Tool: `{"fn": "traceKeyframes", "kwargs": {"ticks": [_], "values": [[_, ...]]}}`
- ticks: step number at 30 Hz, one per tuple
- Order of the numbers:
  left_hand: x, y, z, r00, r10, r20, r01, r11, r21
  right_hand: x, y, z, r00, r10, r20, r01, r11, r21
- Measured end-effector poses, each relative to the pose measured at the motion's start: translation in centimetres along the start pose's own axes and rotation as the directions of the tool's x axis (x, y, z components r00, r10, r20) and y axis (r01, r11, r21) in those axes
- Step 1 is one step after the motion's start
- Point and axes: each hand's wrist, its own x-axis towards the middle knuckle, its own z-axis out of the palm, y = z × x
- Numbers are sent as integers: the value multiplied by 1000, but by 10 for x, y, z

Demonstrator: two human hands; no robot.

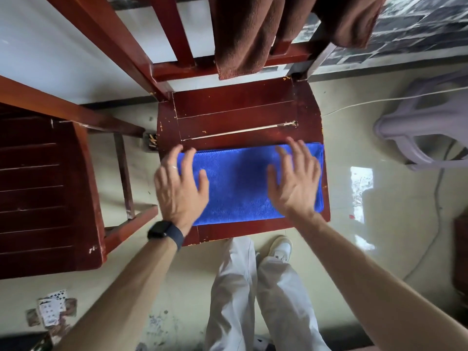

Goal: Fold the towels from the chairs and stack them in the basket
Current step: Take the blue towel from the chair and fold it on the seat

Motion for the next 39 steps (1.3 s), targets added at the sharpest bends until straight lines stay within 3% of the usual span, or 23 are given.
{"fn": "traceKeyframes", "kwargs": {"ticks": [2,5,7,11,16,19,22,24,25,27,29,32,34,36,39], "values": [[-22,19,19,995,37,94,-37,999,5,-12,-12,20,978,-129,161,143,987,-77],[-23,24,46,976,-118,182,114,993,31,-7,12,37,957,-181,228,218,964,-150],[-8,14,55,977,-101,187,78,989,123,5,39,34,976,-88,201,126,975,-185],[44,7,52,971,123,206,-155,977,147,7,69,20,970,112,214,-69,977,-199],[125,36,38,837,434,334,-505,847,163,-47,48,3,948,286,137,-261,949,-176],[129,70,28,789,463,404,-556,818,149,-67,33,-9,890,410,201,-398,912,-99],[85,88,19,887,296,355,-341,937,73,-65,32,-18,845,452,287,-468,884,-16],[37,93,13,973,32,229,-22,999,-45,-57,35,-27,841,439,318,-466,885,10],[11,96,11,974,-150,172,175,975,-136,-52,38,-31,828,441,345,-476,879,18],[-38,101,10,843,-492,218,537,786,-306,-40,49,-35,772,460,438,-531,846,47],[-76,109,16,665,-627,406,746,577,-332,-28,59,-38,694,452,561,-585,808,73],[-103,126,26,553,-600,578,828,473,-301,-19,68,-43,612,426,666,-595,803,34],[-107,139,31,465,-603,648,877,415,-242,-17,69,-47,608,405,683,-615,784,83],[-108,147,37,422,-610,671,894,405,-193,-19,70,-49,606,404,685,-694,689,208],[-105,150,34,424,-585,691,903,328,-277,-26,73,-51,582,410,703,-792,482,375]]}}
